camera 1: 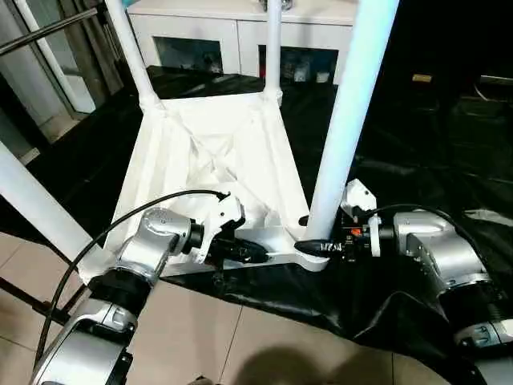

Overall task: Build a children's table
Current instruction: Rotate leg to tighten

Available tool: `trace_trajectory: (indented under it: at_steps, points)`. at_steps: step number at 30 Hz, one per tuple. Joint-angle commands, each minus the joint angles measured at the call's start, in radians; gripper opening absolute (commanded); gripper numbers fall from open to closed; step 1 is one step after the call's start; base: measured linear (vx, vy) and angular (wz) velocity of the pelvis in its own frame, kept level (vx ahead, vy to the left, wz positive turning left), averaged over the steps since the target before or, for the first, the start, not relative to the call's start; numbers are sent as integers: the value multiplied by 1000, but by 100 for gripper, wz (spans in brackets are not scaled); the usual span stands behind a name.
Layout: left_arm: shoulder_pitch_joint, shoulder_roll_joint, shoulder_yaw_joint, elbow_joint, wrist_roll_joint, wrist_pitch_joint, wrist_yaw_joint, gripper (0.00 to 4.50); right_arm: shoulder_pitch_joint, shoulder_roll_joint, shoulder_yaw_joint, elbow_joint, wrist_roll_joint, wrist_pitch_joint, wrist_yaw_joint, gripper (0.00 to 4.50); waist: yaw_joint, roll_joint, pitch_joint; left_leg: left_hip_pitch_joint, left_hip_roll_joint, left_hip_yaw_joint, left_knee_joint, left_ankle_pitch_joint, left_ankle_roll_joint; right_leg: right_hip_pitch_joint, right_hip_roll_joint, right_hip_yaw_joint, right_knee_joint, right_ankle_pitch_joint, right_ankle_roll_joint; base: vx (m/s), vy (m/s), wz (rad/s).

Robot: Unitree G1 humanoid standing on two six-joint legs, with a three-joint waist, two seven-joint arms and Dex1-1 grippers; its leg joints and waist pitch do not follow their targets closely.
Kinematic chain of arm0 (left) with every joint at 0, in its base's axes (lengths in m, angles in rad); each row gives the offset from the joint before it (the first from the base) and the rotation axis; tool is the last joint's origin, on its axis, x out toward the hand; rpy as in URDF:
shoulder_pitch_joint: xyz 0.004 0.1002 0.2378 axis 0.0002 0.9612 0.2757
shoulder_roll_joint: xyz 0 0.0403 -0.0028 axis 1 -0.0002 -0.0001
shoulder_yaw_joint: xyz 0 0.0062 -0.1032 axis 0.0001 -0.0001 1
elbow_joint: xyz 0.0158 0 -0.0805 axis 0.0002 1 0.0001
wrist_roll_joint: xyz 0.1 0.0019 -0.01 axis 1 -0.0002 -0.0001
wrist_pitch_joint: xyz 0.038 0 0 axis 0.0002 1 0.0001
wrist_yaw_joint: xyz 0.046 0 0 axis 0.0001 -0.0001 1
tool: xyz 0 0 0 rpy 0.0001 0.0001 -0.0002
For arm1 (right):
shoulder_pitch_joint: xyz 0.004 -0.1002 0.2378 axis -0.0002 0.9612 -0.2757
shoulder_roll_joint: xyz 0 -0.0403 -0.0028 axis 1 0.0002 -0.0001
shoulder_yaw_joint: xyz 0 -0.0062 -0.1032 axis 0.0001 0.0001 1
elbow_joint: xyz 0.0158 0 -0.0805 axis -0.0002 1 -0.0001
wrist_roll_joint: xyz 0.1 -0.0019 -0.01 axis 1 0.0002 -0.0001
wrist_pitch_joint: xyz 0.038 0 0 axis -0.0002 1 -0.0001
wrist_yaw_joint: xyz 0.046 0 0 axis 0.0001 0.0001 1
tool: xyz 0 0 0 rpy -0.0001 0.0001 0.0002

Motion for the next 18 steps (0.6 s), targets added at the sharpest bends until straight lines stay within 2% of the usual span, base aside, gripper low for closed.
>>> trace_trajectory:
  at_steps: [1, 8, 12, 14, 15, 17, 18]
  points:
    - [-30, -10, 8, -10, -14, -17, 30, 0, 17, 16, 54, -32, 12, 9, 40, 256, 0, -12, -68, 11, 21, -8, -58, -121, 104, 63, -42, 32, -53, -46, -272, 0, 0, 0]
    - [-31, -32, 30, 7, -7, -10, 114, 0, 65, 29, 65, -53, 5, 33, 6, 213, 3, -15, -67, 13, 21, -8, -59, -128, 97, 63, -41, 33, -56, -64, -264, 0, 0, 0]
    - [-27, -55, 41, 11, -8, -6, 164, 0, 98, 55, 60, -53, 1, 56, -47, 206, 6, -16, -56, 22, 22, -7, -69, -212, 61, 58, -44, 34, -76, -226, -230, 0, 0, 0]
    - [-26, -74, 49, 12, -10, -3, 200, 0, 108, 84, 52, -34, -10, 63, -108, 205, 4, -16, -52, 27, 22, -9, -75, -251, 34, 55, -45, 36, -86, -313, -202, 0, 0, 0]
    - [-30, -95, 58, 21, -7, -4, 248, 0, 106, 121, 37, 5, -33, 42, -197, 204, 2, -19, -51, 26, 21, -10, -76, -254, 30, 56, -45, 35, -86, -330, -195, 0, 0, 0]
    - [-42, -141, 71, 43, 10, -11, 360, 0, 95, 198, 6, 79, -64, 29, -369, 204, -10, -18, -46, 26, 17, -14, -80, -283, 13, 53, -46, 33, -94, -404, -169, 0, 0, 0]
    - [-49, -160, 75, 52, 17, -13, 404, 0, 88, 229, -7, 106, -70, 32, -434, 201, -21, -15, -40, 28, 15, -16, -83, -317, -3, 47, -46, 31, -102, -472, -149, 0, 0, 0]
